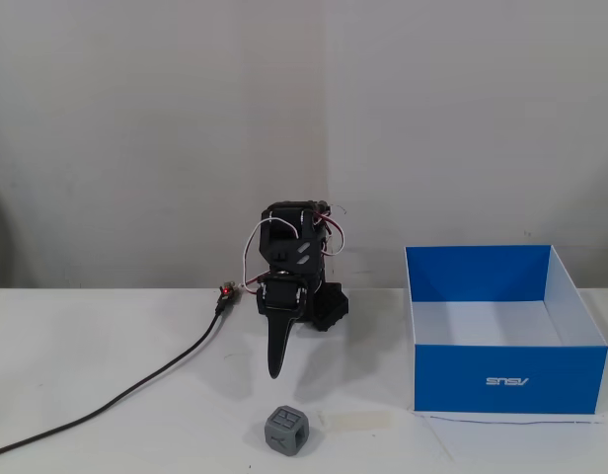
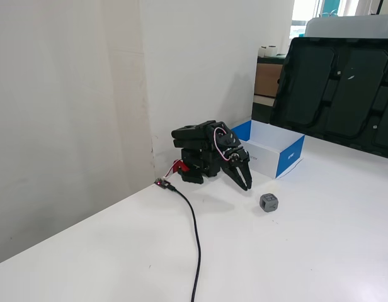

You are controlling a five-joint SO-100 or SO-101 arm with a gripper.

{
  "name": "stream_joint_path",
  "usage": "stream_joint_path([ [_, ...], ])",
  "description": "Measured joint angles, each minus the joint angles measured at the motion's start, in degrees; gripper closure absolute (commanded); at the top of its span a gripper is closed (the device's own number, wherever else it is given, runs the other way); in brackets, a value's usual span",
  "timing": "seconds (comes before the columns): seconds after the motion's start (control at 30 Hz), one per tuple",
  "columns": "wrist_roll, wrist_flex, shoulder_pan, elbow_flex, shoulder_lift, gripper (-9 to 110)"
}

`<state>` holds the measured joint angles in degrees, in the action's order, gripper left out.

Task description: Pick the gray block and keep it in the box.

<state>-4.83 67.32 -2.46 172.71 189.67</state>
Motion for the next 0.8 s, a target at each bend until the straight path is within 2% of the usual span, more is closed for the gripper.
stream_joint_path([
  [0.8, 0.2, 0.0, -1.7, 0.0, 0.0, 101],
])
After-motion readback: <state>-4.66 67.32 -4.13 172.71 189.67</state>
